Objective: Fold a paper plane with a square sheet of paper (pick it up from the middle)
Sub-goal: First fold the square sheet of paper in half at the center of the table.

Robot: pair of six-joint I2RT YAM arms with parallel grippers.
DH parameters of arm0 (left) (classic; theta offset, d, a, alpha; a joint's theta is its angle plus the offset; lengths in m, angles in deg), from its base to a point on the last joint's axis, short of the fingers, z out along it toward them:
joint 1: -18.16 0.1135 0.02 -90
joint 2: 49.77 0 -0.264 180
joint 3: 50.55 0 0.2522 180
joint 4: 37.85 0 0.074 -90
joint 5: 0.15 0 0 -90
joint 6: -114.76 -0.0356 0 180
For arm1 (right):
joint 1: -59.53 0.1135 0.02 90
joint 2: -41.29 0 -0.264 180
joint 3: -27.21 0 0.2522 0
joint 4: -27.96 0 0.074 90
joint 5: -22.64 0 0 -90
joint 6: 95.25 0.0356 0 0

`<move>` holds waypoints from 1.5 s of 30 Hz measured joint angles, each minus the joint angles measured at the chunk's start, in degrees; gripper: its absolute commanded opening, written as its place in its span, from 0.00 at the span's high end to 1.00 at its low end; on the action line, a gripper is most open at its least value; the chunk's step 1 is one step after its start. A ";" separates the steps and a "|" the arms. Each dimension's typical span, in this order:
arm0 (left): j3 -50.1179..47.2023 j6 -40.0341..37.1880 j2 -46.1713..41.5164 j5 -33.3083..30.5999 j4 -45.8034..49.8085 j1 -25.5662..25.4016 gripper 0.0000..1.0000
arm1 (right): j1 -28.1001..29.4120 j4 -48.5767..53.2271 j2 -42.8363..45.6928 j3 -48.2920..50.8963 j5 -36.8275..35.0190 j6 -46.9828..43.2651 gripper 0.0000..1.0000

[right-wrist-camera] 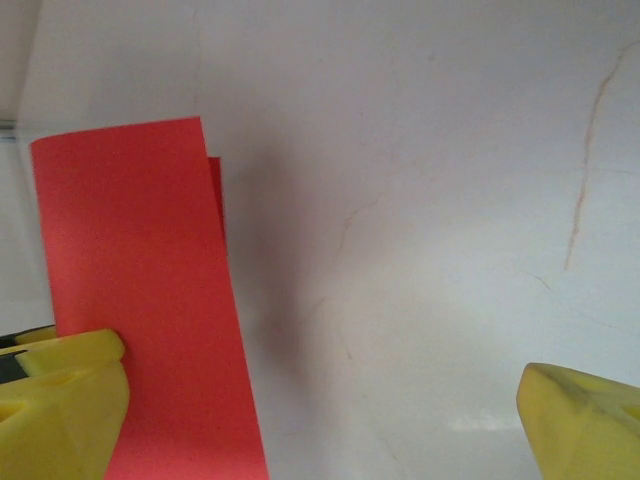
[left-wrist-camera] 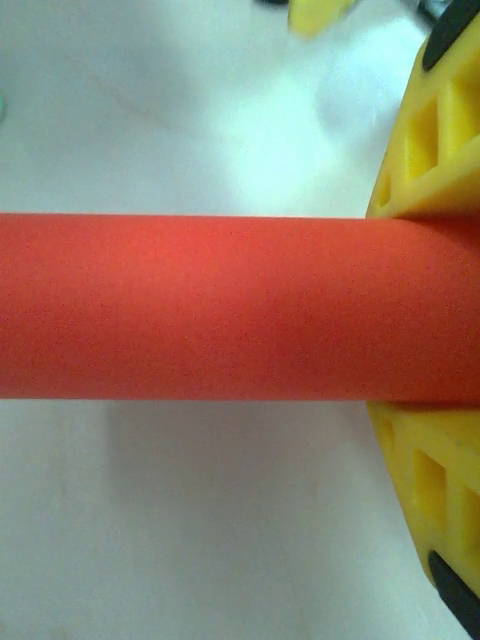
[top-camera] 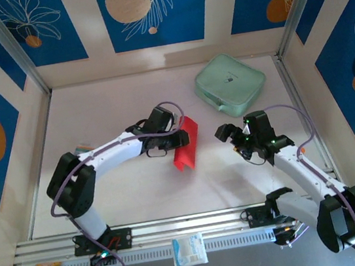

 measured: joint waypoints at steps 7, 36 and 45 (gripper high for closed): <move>-9.62 11.41 -0.90 7.21 -19.30 0.02 0.60 | -3.67 -4.02 -0.28 0.17 9.46 -1.09 0.09; -21.11 25.99 4.09 2.27 -36.37 -1.64 0.59 | -0.76 -6.71 -11.82 -2.01 18.34 -3.72 0.16; -20.63 26.01 4.39 0.28 -32.41 -2.16 0.50 | -0.44 -6.71 -14.67 -2.08 18.23 -3.61 0.19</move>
